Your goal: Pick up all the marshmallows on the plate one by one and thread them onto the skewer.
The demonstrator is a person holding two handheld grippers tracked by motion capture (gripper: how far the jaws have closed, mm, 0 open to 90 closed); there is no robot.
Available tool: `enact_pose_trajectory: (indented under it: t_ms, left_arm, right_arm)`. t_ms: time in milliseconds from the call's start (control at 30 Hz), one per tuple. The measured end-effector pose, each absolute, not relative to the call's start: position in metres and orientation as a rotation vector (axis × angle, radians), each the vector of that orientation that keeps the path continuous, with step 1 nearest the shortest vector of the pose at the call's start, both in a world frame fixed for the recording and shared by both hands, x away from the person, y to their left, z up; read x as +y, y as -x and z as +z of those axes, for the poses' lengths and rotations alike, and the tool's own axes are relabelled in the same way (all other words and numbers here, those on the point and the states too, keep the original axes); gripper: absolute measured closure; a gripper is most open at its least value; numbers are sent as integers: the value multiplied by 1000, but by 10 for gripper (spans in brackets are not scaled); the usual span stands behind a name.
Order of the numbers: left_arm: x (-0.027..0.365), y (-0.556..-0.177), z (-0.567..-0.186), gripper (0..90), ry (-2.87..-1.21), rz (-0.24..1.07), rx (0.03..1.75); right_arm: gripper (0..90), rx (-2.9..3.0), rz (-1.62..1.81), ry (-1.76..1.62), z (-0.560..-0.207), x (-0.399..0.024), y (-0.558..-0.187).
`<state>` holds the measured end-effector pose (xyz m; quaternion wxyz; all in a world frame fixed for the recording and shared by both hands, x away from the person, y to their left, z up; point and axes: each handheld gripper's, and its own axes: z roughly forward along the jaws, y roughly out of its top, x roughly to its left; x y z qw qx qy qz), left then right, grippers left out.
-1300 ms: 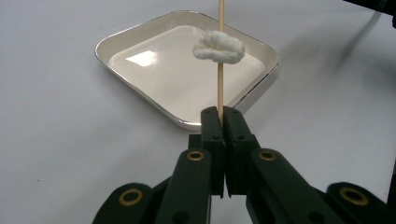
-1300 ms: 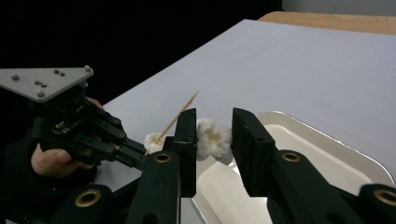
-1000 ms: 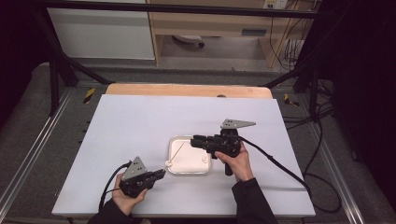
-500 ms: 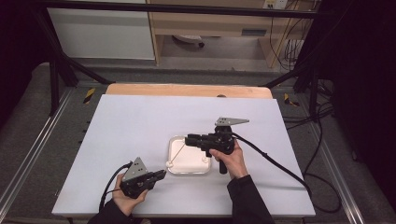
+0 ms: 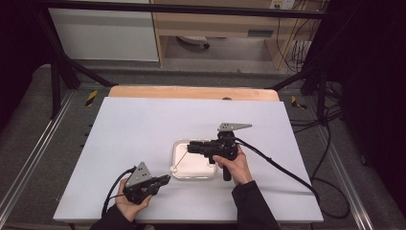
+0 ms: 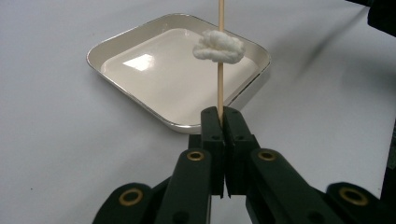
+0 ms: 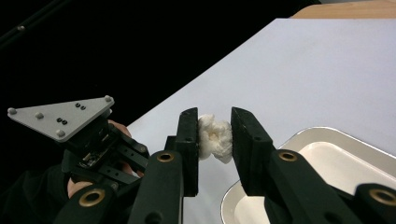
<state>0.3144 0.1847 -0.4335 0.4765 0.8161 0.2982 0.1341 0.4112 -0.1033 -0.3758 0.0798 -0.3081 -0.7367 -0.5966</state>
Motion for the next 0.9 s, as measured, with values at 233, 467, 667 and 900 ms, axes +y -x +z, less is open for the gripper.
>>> enact_pose_trajectory:
  t_ms: [233,467,667,900]
  left_arm:
    - [184,-314,-434,885,-1996,330,730]
    - [184,-314,-435,885,-2001,331,733]
    - [184,-314,-435,886,-2009,333,734]
    - [183,-314,-436,887,-2023,339,727]
  right_arm:
    - [751,-2201,-1772,914,-380,-101,-410]
    - [765,-2193,-1772,902,-383,-98,-408]
    - [775,-2193,-1779,886,-385,-96,-405]
    - [780,-2205,-1787,865,-388,-94,-402]
